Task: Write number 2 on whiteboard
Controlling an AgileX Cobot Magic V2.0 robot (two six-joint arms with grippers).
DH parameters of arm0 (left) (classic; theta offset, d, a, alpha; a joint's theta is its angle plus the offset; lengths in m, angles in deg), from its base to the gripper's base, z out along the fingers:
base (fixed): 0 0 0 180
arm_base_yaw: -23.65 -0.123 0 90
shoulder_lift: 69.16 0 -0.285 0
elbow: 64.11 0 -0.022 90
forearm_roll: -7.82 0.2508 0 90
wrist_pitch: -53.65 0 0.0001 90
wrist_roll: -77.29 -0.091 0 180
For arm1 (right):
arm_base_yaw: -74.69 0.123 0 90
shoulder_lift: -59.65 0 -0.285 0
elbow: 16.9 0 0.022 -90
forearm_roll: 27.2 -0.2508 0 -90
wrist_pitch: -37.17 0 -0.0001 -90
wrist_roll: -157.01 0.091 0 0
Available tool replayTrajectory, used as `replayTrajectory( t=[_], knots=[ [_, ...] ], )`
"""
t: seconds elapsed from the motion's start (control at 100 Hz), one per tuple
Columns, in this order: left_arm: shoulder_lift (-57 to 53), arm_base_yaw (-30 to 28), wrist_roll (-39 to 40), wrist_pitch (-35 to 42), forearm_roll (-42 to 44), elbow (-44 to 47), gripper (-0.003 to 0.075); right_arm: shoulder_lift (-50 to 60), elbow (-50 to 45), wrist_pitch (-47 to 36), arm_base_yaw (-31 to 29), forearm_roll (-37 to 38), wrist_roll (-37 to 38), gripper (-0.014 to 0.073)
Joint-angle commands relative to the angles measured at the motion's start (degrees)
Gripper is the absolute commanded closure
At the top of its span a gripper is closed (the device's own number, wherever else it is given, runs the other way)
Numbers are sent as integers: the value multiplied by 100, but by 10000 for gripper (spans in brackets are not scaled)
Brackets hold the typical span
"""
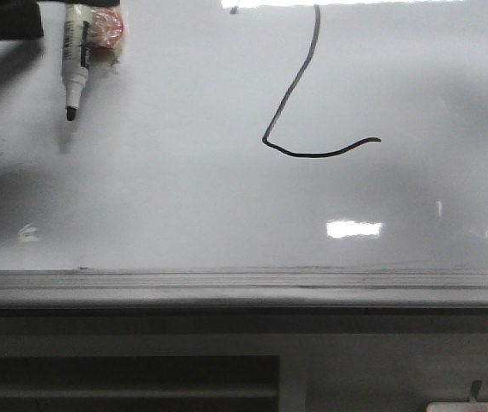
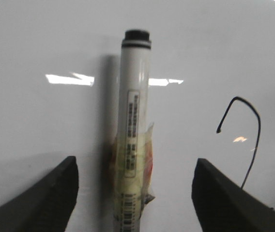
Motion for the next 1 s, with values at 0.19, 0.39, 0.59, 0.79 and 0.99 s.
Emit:
replayTrajectory(
  t=[0.19, 0.39, 0.59, 0.79, 0.99],
  knots=[
    [-1387, -5, -1298, 51, 77, -135, 239, 222, 140, -720, -63, -59, -21, 195],
    [-2255, -5, -2104, 7, 10, -135, 450, 626, -6, -1179, -95, -59, -8, 630],
    [-2733, -5, -2567, -988, 32, -105, 740, 1550, -843, -1467, -95, -23, -408, 660],
    [-3174, -5, -2580, -1814, 250, 393, 740, 2933, -2127, -1537, -95, -23, -550, 660],
    [-4052, -5, -2580, -1895, 207, 1099, 740, 4009, -3050, -1596, -95, -62, -550, 660]
  ],
)
